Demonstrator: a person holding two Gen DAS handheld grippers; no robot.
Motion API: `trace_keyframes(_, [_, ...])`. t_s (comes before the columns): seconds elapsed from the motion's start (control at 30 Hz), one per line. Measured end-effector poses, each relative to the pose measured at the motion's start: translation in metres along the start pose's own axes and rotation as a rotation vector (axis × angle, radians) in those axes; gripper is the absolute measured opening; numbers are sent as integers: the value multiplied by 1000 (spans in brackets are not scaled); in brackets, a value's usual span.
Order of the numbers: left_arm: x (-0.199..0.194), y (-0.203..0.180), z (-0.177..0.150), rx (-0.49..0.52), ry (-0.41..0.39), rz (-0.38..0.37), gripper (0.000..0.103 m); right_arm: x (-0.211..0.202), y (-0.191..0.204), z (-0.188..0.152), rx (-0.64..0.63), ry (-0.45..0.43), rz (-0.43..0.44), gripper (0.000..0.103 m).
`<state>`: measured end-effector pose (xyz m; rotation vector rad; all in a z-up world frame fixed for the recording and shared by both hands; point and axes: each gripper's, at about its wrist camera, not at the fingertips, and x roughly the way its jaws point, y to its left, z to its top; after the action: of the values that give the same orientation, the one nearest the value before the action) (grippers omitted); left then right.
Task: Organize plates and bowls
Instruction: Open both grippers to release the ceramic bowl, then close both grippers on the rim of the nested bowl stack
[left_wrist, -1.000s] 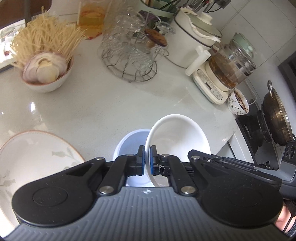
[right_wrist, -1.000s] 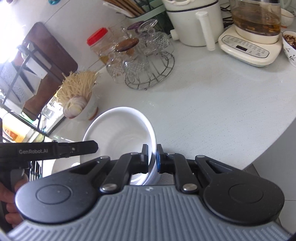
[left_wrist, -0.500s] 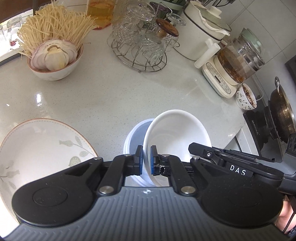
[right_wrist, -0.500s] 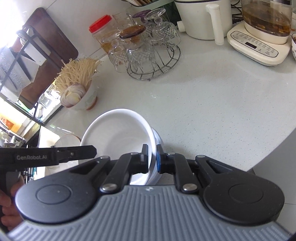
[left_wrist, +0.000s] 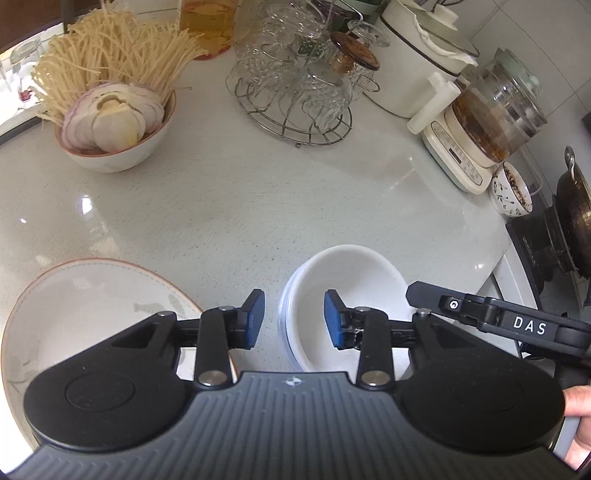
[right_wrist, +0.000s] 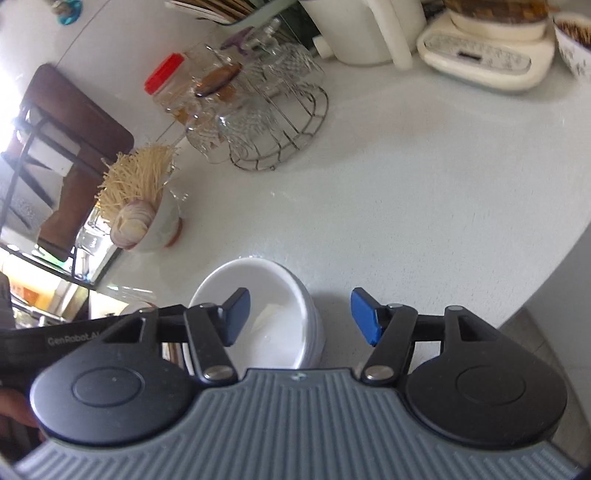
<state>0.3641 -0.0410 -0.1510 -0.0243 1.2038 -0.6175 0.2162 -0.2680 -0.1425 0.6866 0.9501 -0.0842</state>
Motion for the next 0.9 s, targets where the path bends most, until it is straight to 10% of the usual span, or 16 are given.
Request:
trace_keyframes(0.47, [37,-7,6,47,56,16,40,31,-17,1,93,117,79,54])
trace_keyframes(0.9, [51,-8,7,30,75,32,30,40,-23,3,71,184,71,26])
